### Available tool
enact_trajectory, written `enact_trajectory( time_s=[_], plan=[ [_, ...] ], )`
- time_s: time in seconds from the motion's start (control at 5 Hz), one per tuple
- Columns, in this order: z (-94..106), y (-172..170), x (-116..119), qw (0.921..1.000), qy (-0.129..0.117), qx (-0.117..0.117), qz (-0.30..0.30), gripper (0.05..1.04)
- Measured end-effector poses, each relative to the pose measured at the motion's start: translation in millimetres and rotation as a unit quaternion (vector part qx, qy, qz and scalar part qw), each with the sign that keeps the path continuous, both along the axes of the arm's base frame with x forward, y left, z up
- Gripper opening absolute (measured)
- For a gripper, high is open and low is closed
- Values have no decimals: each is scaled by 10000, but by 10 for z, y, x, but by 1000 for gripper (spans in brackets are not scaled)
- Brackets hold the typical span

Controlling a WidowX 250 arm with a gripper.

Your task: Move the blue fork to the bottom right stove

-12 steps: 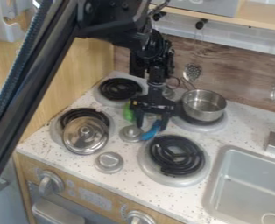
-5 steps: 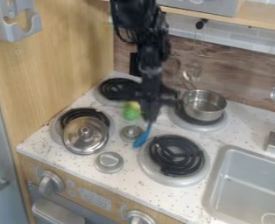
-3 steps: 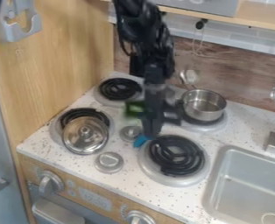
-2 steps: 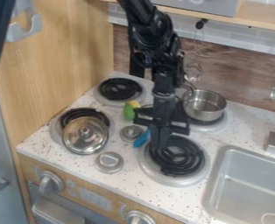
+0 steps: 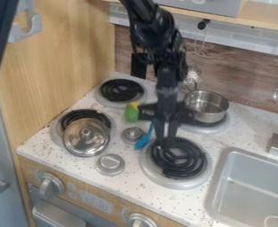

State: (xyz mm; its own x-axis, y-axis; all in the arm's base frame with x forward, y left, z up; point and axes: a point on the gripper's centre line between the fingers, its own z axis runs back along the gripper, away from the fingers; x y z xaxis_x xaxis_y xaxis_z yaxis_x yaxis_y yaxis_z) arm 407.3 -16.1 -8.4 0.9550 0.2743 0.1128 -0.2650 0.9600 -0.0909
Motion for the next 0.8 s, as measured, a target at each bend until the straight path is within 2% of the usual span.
enact_trajectory(
  time_s=[0.2,0.4,0.6,0.8],
  plan=[
    [23,71,187,9994,-72,-88,326,668],
    [-137,70,365,9980,61,-148,611,965],
    [-345,138,470,9959,265,51,860,1016],
    [-440,163,534,9947,390,154,943,1003]
  ],
)
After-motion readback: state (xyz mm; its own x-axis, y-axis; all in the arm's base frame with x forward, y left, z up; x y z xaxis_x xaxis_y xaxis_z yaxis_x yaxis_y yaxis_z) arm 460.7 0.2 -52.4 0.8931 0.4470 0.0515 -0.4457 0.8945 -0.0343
